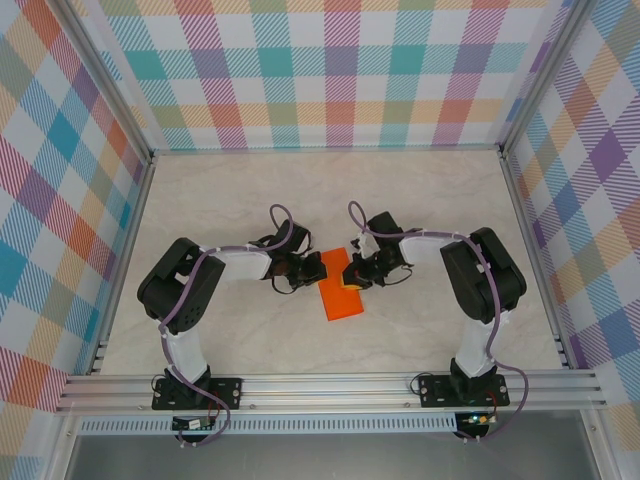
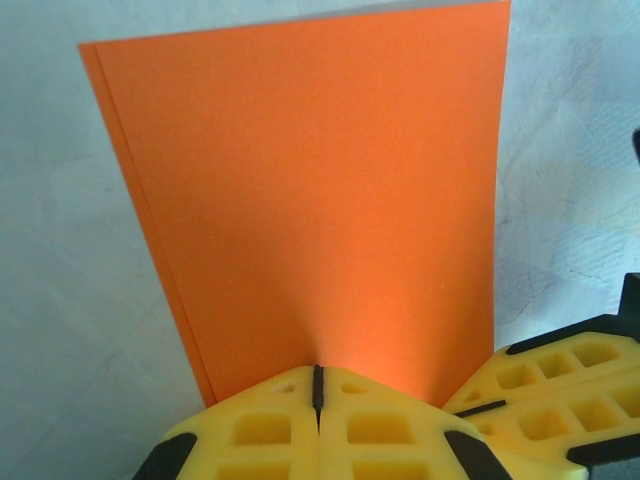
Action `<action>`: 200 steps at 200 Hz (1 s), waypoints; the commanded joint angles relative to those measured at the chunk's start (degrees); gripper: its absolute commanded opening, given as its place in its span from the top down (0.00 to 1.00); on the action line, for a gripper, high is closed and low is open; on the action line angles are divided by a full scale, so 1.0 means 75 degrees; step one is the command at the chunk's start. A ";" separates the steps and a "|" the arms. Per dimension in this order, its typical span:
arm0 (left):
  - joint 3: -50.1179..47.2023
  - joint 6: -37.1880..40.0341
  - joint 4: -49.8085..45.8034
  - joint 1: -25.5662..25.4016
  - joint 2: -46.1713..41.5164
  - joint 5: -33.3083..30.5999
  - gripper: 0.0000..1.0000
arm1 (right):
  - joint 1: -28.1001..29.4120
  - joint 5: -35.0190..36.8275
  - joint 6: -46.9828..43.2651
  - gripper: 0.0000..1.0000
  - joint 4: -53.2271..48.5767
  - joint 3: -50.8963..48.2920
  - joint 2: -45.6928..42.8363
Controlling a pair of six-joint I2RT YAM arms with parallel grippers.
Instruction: Fold a paper plane with a square sheet of paper (pick it up from the middle)
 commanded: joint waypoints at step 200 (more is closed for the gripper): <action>0.0705 0.0999 -0.2345 0.0012 0.0924 -0.1087 1.00 | 0.0040 0.0676 0.0505 1.00 0.0023 -0.2884 -0.2536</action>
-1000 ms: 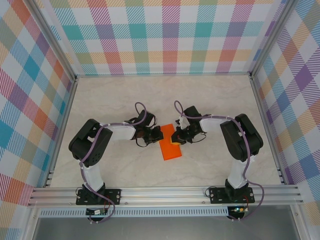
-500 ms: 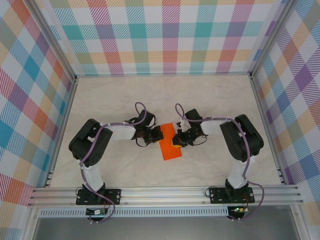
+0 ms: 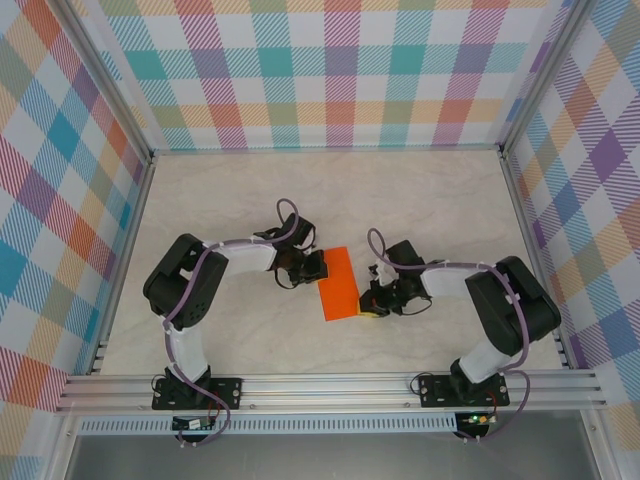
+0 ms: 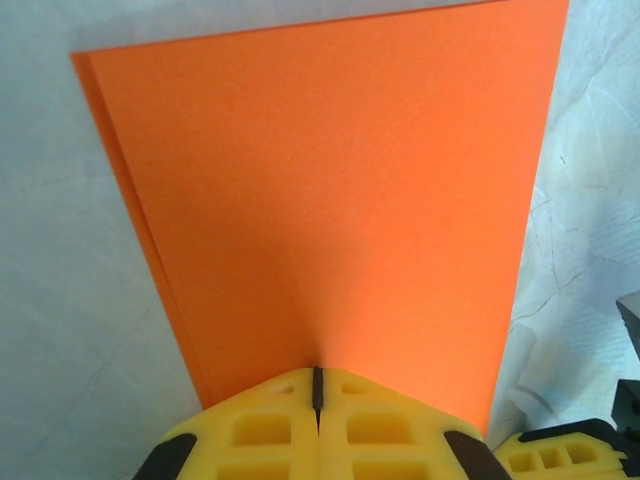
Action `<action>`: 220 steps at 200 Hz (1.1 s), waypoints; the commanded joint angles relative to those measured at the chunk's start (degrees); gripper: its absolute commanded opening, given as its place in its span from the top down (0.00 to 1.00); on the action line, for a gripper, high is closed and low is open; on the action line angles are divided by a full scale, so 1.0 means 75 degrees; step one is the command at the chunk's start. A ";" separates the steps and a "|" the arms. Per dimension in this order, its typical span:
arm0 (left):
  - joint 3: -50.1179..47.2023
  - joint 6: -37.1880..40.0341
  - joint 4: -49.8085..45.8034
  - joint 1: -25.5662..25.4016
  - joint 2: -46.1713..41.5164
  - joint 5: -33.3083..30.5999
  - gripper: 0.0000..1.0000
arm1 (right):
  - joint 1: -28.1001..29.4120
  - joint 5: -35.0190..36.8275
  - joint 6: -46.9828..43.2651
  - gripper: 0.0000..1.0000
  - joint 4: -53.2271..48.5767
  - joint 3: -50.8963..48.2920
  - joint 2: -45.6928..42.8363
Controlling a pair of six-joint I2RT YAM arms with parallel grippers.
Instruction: Fold a paper plane with a square sheet of paper (pick it up from the middle)
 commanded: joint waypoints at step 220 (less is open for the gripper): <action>0.0889 0.0988 -0.0146 0.0037 0.0039 0.0576 1.00 | 0.0133 0.2087 0.1194 1.00 -0.0140 0.2636 0.1871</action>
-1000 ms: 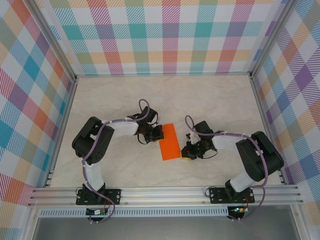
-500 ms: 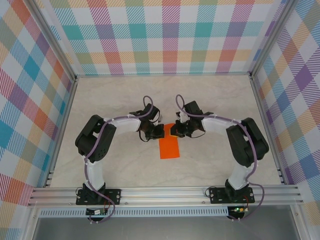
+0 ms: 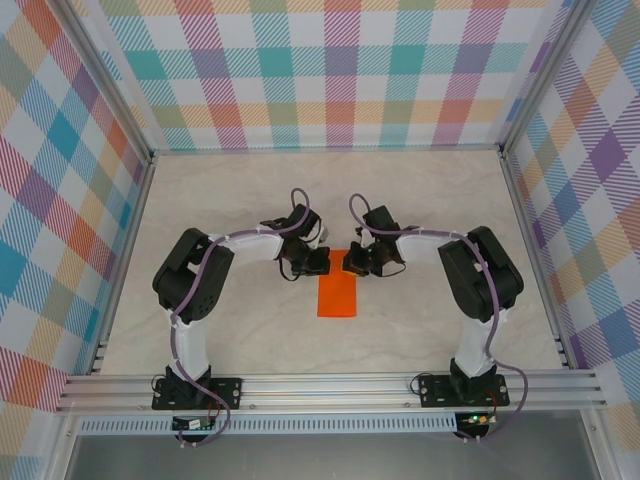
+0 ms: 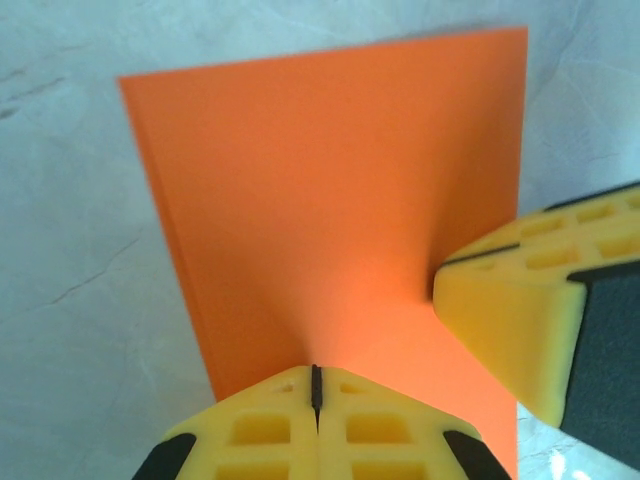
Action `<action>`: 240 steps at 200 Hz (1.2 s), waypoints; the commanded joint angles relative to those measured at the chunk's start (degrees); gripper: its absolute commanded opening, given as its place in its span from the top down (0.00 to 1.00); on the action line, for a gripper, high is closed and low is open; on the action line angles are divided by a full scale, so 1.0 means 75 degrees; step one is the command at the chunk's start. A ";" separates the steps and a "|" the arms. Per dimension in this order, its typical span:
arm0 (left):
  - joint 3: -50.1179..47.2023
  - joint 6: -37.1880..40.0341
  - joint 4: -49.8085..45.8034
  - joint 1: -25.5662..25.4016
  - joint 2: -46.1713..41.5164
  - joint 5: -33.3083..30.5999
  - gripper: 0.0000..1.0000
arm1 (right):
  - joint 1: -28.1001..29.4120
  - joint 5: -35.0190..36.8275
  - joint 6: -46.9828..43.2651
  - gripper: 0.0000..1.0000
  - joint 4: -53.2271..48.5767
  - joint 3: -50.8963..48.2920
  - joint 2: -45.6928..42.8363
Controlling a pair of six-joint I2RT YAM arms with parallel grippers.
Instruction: Fold a paper plane with a square sheet of paper (pick it up from the middle)
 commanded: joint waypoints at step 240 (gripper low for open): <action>-0.0756 -0.1696 0.2151 -0.0229 0.0029 0.1105 1.00 | 0.0262 -0.1098 -0.0079 1.00 0.0961 -0.1854 -0.0874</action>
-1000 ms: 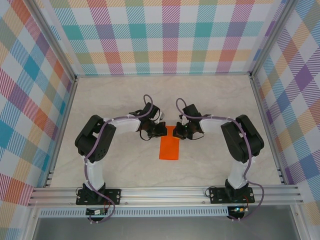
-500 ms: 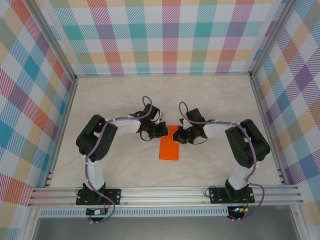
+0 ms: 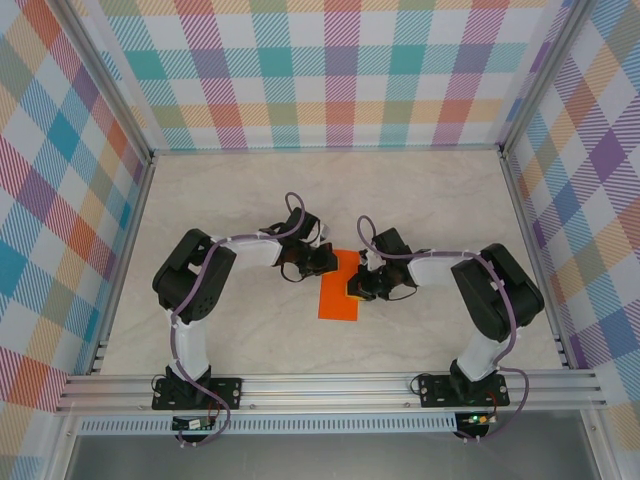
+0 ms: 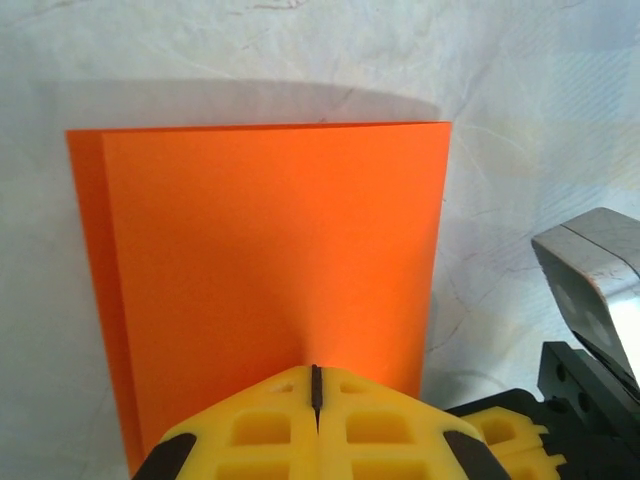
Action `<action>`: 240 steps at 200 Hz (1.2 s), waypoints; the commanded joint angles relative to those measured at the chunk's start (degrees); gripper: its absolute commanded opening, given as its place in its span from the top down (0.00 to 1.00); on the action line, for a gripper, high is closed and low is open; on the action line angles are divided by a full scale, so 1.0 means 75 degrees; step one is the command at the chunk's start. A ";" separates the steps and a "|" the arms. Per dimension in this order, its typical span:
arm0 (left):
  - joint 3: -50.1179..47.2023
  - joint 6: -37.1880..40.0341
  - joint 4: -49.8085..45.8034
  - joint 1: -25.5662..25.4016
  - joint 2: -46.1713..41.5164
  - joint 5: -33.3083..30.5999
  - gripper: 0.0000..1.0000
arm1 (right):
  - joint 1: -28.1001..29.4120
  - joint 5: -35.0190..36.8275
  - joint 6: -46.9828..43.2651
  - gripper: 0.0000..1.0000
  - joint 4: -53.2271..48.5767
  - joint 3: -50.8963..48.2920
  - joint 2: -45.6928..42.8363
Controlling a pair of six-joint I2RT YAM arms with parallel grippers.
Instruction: Fold a paper plane with a square sheet of paper (pick it up from the middle)
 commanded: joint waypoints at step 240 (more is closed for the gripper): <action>-0.0305 -0.0234 -0.0844 -0.0240 0.0489 -0.1161 1.00 | 0.0386 -0.0261 -0.1253 1.00 0.0829 -0.0998 -0.0320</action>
